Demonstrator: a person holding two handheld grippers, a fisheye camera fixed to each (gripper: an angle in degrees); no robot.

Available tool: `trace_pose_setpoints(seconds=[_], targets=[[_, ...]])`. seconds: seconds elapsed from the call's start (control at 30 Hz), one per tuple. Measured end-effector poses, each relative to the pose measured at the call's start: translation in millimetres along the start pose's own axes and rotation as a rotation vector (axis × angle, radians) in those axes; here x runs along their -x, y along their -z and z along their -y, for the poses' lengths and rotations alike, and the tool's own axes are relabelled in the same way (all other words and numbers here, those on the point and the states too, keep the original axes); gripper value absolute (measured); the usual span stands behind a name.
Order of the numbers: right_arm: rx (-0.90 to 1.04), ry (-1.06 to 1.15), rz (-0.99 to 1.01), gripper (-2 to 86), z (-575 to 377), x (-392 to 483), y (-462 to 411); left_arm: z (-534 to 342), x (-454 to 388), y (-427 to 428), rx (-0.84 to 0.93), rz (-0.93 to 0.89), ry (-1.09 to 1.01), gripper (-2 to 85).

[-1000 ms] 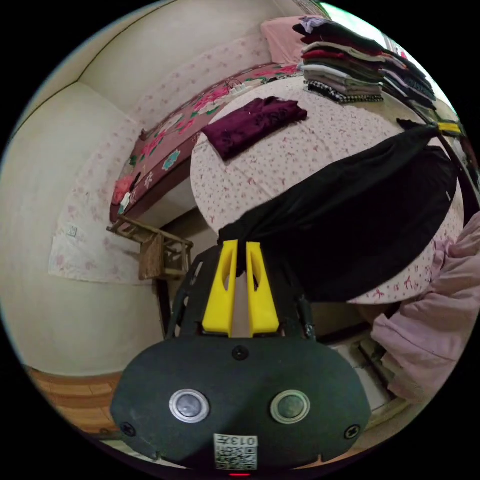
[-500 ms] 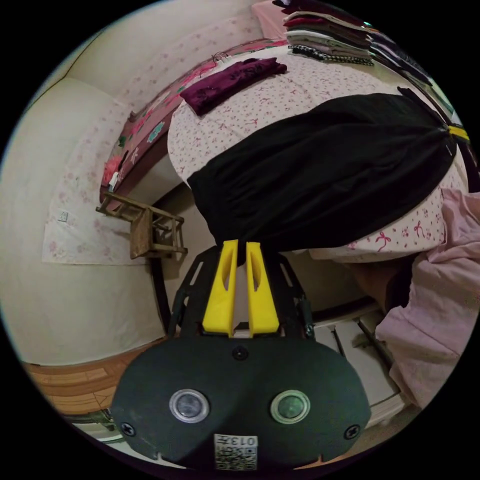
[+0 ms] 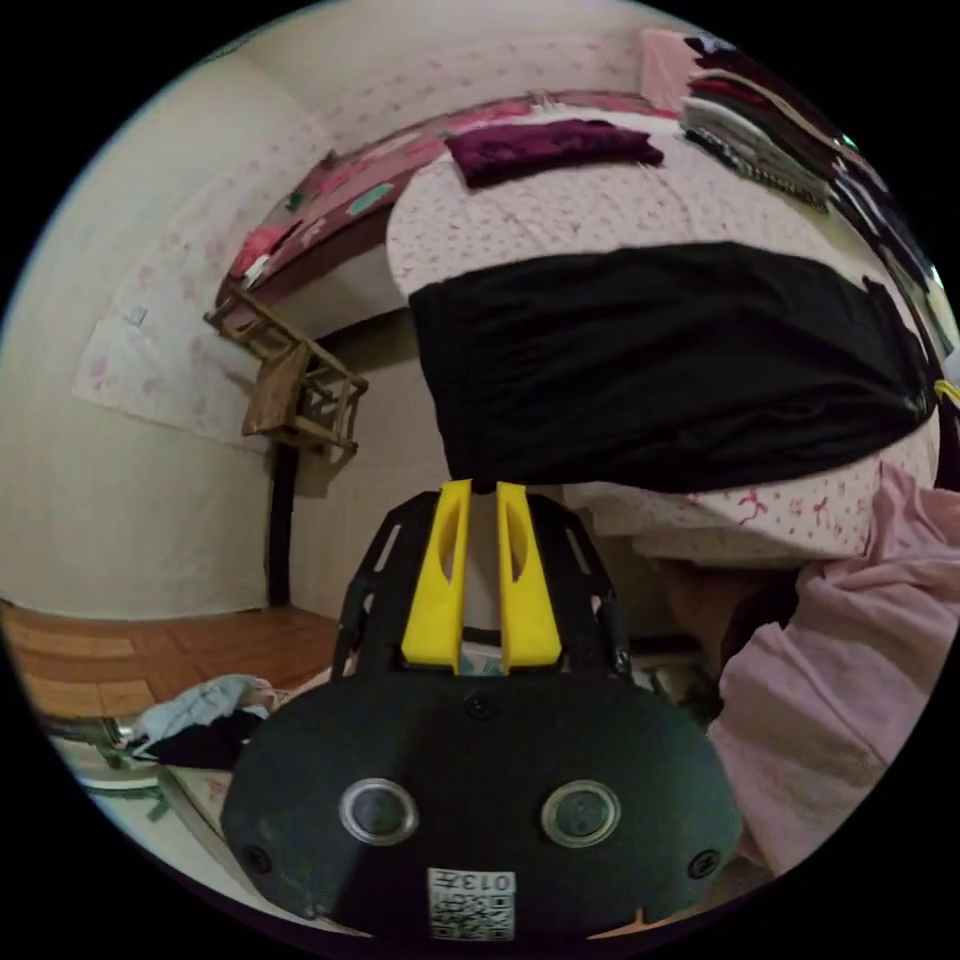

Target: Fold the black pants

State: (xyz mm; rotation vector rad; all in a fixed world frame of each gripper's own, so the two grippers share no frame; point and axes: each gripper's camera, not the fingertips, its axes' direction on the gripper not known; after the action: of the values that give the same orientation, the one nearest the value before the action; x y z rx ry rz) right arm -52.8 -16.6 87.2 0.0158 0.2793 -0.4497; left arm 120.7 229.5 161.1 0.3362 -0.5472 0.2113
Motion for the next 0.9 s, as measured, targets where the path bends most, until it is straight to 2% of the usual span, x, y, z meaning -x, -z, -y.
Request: trace_pose_setpoints(seconds=[0.07,0.13,0.3,0.43,0.53,0.7,0.8,0.9], targets=[[-0.013,-0.062,0.022,8.1,2.8,-24.4,0.2,5.9,-27.7,15.4,-0.053,-0.021,-0.081,5.2],[-0.015,-0.093,0.055,9.6,10.8,-40.8,-8.2,22.2,-86.6,30.1,-0.099,-0.147,-0.289,6.3],[0.034,-0.131,0.113,12.4,33.9,-64.1,-46.3,38.1,-204.0,40.7,-0.134,-0.226,-0.677,8.2],[0.100,-0.191,0.100,8.2,25.2,-94.0,-61.2,43.6,-250.5,24.7,-0.019,-0.236,-0.851,4.8],[0.094,-0.260,0.144,2.6,4.3,-127.9,-44.9,49.3,-254.9,28.1,-0.011,-0.268,-0.869,1.0],[-0.217,-0.378,0.291,1.0,-66.1,-193.0,30.5,54.2,-247.9,42.4,-0.062,-0.351,-0.813,0.1],[-0.390,-0.635,0.420,0.8,-157.8,-243.4,51.0,52.6,-254.6,39.3,-0.051,-0.364,-0.810,-0.1],[-0.349,-0.801,0.502,1.1,-211.5,-262.1,28.3,51.3,-272.3,28.3,-0.014,-0.370,-0.817,-0.1]])
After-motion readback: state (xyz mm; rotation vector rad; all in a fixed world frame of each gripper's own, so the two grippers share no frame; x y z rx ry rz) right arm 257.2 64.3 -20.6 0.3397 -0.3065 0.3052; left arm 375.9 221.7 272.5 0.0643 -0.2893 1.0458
